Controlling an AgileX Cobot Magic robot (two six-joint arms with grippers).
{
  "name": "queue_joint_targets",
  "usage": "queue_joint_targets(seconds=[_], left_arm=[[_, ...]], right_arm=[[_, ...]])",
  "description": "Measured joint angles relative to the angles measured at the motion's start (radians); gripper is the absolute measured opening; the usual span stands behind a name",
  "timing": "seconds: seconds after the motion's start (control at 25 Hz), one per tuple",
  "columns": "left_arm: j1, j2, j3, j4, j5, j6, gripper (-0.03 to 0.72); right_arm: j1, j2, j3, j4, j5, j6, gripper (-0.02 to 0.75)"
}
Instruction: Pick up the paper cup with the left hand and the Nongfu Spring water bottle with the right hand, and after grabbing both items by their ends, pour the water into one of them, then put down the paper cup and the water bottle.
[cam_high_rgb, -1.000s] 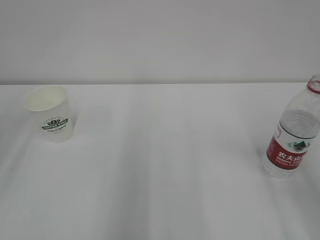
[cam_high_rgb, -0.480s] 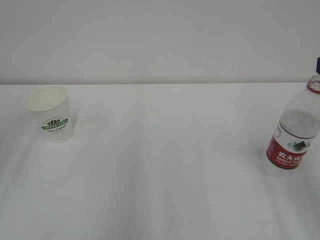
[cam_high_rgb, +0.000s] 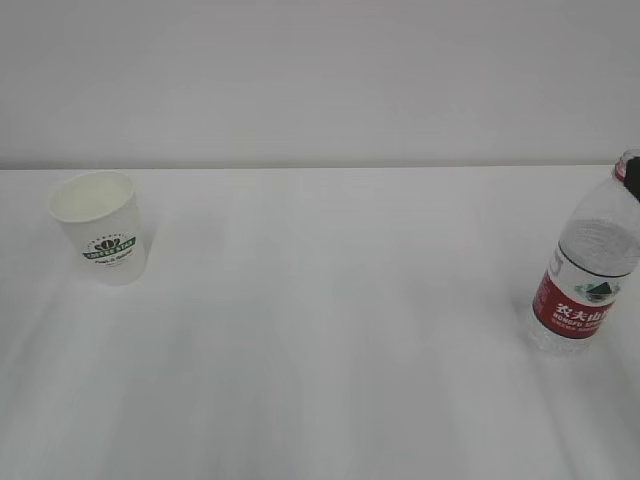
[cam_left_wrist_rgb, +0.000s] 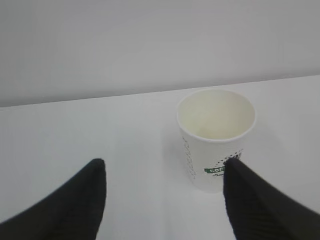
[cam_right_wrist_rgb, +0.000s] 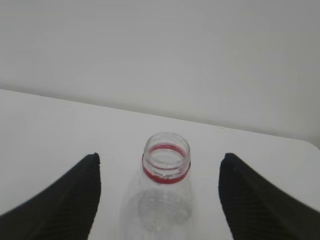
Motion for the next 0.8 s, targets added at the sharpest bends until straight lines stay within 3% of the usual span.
queue_joint_targets(seconds=[0.32, 0.56, 0.8], left_arm=[[0.000, 0.060, 0.126, -0.008, -0.188, -0.062, 0.494], [0.000, 0.226, 0.233, 0.130, -0.418, -0.137, 0.484], [0.000, 0.399, 0.240, 0.239, -0.642, -0.155, 0.476]], right_arm=[[0.000, 0.000, 0.195, 0.000, -0.241, 0.037, 0.554], [0.000, 0.000, 0.306, -0.041, -0.350, 0.060, 0.554], [0.000, 0.004, 0.338, -0.077, -0.382, 0.064, 0.554]])
